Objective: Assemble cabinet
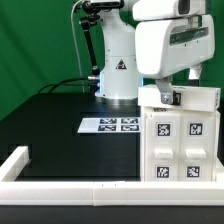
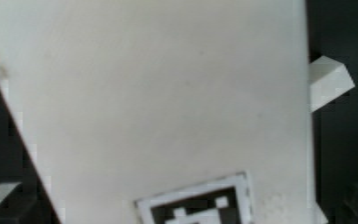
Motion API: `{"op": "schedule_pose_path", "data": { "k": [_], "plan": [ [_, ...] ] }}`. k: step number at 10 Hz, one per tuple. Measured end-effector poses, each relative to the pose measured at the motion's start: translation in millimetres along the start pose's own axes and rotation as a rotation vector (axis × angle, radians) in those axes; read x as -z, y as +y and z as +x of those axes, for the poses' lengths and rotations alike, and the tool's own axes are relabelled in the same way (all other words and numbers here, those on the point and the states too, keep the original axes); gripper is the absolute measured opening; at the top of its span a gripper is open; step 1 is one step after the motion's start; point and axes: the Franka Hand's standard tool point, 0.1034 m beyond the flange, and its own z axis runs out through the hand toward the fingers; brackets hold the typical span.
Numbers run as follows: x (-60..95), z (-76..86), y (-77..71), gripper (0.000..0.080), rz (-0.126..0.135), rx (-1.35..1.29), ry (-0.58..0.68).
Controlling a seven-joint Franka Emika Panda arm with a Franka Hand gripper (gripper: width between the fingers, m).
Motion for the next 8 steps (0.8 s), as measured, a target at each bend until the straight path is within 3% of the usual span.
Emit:
{"op": "schedule_pose_path", "data": {
  "k": [2,4,7,8],
  "plan": [
    [-1.8,-1.8,0.9,0.0797,0.001,-0.004,-0.002],
    [-1.8,-2.4,1.4,0.0552,0.001,-0.007,-0.002],
    [-1.8,-2.9,1.8,0.0556,0.002,-0.026,-0.002],
    [-2.0,-3.7,2.1,0.0556,0.004,-0.163,0.004]
  ]
}}
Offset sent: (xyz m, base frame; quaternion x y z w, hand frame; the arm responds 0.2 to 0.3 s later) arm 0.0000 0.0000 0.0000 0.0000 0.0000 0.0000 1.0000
